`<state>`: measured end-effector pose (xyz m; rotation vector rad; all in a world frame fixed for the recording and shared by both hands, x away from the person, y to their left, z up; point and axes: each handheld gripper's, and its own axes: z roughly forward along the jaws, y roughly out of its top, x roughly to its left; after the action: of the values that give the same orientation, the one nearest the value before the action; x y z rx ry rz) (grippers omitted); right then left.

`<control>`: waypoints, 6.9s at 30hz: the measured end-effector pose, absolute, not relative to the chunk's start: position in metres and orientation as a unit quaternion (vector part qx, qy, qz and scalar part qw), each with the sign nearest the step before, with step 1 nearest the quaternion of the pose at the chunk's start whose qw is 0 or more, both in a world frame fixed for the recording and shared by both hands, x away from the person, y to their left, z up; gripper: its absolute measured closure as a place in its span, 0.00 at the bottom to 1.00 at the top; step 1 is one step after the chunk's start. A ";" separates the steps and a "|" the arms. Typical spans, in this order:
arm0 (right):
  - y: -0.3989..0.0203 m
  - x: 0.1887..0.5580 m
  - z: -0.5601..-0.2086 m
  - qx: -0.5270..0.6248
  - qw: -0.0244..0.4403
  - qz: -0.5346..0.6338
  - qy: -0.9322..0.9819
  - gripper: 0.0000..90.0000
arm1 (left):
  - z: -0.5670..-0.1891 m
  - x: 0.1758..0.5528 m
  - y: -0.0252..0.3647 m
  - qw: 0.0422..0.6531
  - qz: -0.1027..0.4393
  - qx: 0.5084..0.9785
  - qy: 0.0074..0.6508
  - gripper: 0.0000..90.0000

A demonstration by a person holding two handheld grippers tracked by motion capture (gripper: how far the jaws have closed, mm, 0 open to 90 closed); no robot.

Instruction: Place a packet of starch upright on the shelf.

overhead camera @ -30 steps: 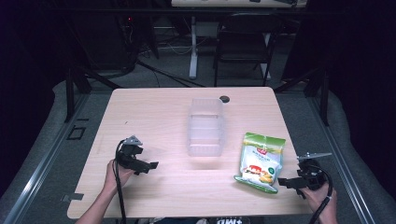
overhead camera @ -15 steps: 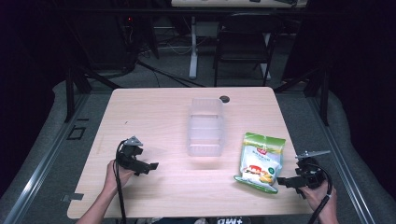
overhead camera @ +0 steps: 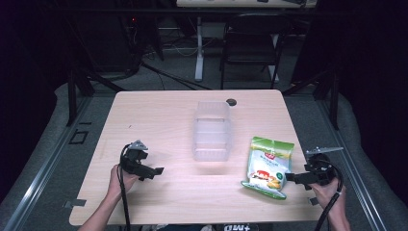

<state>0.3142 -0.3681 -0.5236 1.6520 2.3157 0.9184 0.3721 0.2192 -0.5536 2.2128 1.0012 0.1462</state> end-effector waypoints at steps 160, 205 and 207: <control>-0.309 0.346 -0.439 0.464 0.141 0.413 0.771 1.00 | -0.553 0.372 0.220 0.334 0.060 0.859 0.382 0.01; -0.300 0.358 -0.410 0.447 0.160 0.421 0.773 1.00 | -0.553 0.371 0.221 0.336 0.064 0.855 0.390 0.02; -0.299 0.361 -0.408 0.446 0.159 0.419 0.775 1.00 | -0.553 0.371 0.221 0.336 0.062 0.856 0.389 0.02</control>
<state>0.3610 -0.2987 -0.4080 1.2743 2.2147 1.1987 0.3714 0.2211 -0.5529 2.2320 1.0141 0.1619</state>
